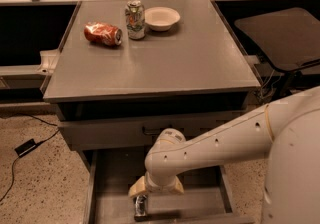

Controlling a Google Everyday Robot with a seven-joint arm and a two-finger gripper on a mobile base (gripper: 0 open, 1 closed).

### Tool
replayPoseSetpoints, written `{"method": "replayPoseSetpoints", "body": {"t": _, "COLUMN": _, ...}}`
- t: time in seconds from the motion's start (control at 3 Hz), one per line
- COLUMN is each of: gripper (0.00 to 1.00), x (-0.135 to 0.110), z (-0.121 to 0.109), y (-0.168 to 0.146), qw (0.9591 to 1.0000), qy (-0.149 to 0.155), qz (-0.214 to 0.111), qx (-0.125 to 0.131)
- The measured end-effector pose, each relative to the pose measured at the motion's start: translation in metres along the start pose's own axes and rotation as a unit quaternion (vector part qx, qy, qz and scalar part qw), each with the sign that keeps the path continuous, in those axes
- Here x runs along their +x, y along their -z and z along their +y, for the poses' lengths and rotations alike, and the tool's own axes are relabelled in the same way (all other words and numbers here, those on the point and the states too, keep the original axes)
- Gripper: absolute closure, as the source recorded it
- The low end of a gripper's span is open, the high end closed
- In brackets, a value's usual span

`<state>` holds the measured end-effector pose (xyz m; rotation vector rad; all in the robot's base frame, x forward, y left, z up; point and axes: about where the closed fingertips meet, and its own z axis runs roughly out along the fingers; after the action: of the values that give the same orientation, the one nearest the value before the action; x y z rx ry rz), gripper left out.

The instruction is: Pick redbull can from middle drawer and place on counter

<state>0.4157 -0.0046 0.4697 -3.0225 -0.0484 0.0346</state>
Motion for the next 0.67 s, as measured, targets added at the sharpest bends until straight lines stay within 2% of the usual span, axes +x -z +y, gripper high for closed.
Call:
{"method": "replayPoseSetpoints", "body": {"t": 0.33, "gripper": 0.00, "x": 0.011, "z": -0.005, "y": -0.021, "qw": 0.9994, "qy": 0.013, "qz": 0.023, "qx": -0.022}}
{"method": "replayPoseSetpoints", "body": {"t": 0.67, "gripper": 0.00, "x": 0.021, "z": -0.013, "y": -0.037, "qw": 0.9990, "qy": 0.008, "qz": 0.041, "qx": -0.019}}
